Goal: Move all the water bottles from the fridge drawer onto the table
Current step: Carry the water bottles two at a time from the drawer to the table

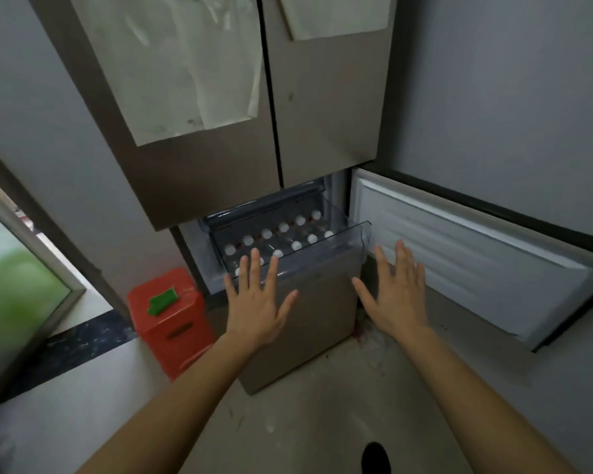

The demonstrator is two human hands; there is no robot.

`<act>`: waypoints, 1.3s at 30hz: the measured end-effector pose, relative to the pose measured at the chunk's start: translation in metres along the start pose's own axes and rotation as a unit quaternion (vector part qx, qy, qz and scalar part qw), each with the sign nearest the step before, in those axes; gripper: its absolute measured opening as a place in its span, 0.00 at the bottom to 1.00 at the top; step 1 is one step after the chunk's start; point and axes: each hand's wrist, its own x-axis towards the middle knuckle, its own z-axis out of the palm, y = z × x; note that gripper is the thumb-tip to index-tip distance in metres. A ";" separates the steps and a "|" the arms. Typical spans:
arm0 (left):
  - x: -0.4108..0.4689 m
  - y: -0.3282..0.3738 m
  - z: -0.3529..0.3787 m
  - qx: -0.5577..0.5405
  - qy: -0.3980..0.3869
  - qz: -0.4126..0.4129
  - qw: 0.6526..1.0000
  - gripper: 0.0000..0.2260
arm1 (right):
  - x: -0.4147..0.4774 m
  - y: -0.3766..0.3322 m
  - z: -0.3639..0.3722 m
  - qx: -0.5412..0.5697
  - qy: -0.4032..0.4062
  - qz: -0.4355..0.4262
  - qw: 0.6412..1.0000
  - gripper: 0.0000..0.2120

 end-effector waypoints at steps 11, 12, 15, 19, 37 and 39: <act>0.125 0.011 0.015 -0.012 -0.035 -0.138 0.990 0.34 | 0.198 0.006 0.079 0.039 -0.132 -0.128 0.982 0.36; 0.131 0.011 0.018 -0.015 -0.041 -0.147 0.988 0.34 | 0.208 0.003 0.086 0.045 -0.149 -0.137 0.978 0.35; 0.153 0.008 0.030 -0.018 -0.057 -0.165 0.984 0.33 | 0.234 -0.011 0.109 0.069 -0.194 -0.166 0.964 0.34; 0.185 0.001 0.048 -0.036 -0.050 -0.177 0.982 0.33 | 0.264 -0.029 0.141 0.096 -0.236 -0.187 0.949 0.32; 0.312 -0.063 0.143 -0.161 -0.103 -0.121 0.974 0.29 | 0.344 -0.093 0.264 0.091 -0.377 -0.225 0.894 0.27; 0.315 -0.063 0.142 -0.161 -0.107 -0.129 0.973 0.28 | 0.350 -0.095 0.264 0.087 -0.394 -0.219 0.889 0.26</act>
